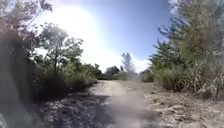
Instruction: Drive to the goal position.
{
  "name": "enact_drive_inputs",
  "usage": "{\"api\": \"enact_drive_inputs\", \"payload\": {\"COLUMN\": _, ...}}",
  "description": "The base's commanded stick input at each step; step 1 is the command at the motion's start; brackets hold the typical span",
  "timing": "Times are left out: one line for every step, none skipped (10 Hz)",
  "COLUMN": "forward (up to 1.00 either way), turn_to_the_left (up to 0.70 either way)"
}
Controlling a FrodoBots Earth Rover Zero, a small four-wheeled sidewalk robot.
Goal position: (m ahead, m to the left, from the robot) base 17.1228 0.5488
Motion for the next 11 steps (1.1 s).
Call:
{"api": "enact_drive_inputs", "payload": {"forward": 0.7, "turn_to_the_left": 0.0}}
{"api": "enact_drive_inputs", "payload": {"forward": 0.7, "turn_to_the_left": 0.0}}
{"api": "enact_drive_inputs", "payload": {"forward": 0.7, "turn_to_the_left": 0.0}}
{"api": "enact_drive_inputs", "payload": {"forward": 0.7, "turn_to_the_left": 0.0}}
{"api": "enact_drive_inputs", "payload": {"forward": 0.7, "turn_to_the_left": 0.0}}
{"api": "enact_drive_inputs", "payload": {"forward": 0.7, "turn_to_the_left": 0.0}}
{"api": "enact_drive_inputs", "payload": {"forward": 0.7, "turn_to_the_left": 0.0}}
{"api": "enact_drive_inputs", "payload": {"forward": 0.7, "turn_to_the_left": 0.0}}
{"api": "enact_drive_inputs", "payload": {"forward": 0.7, "turn_to_the_left": 0.0}}
{"api": "enact_drive_inputs", "payload": {"forward": 0.7, "turn_to_the_left": 0.0}}
{"api": "enact_drive_inputs", "payload": {"forward": 0.7, "turn_to_the_left": 0.0}}
